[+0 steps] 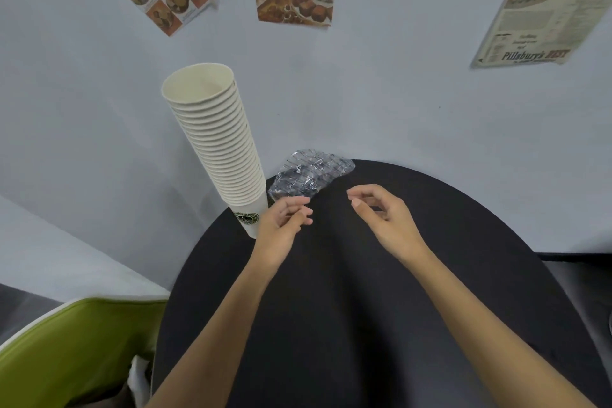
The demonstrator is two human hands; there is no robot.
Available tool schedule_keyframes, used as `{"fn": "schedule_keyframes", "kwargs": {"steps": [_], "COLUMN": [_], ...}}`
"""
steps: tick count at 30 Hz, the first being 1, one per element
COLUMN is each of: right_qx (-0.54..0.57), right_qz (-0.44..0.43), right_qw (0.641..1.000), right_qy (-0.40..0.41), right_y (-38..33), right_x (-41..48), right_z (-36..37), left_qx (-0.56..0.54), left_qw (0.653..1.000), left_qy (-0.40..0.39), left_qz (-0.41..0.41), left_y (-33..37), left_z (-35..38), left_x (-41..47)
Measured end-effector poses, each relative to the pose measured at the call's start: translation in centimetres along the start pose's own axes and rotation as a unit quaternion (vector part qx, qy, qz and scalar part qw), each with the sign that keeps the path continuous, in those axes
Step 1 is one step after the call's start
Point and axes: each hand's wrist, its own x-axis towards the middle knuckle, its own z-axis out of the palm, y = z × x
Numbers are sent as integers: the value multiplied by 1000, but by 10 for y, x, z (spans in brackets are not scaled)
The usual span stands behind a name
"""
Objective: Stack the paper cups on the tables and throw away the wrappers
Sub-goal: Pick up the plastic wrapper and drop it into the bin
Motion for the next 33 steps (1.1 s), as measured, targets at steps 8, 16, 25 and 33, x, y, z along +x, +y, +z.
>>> {"fn": "schedule_keyframes", "kwargs": {"steps": [8, 16, 25, 33], "right_qx": [-1, 7, 11, 19], "right_qz": [25, 58, 73, 82], "right_qw": [1000, 998, 997, 996], "right_qy": [4, -7, -21, -19], "right_y": [36, 74, 108, 125], "right_x": [28, 62, 83, 87], "right_z": [-1, 8, 12, 7], "left_qx": [9, 33, 91, 124], "left_qw": [999, 996, 982, 966], "left_qy": [21, 64, 163, 225], "left_qz": [-32, -49, -39, -12], "left_y": [-26, -65, -102, -111], "left_z": [21, 27, 31, 31], "left_x": [54, 119, 176, 206]}}
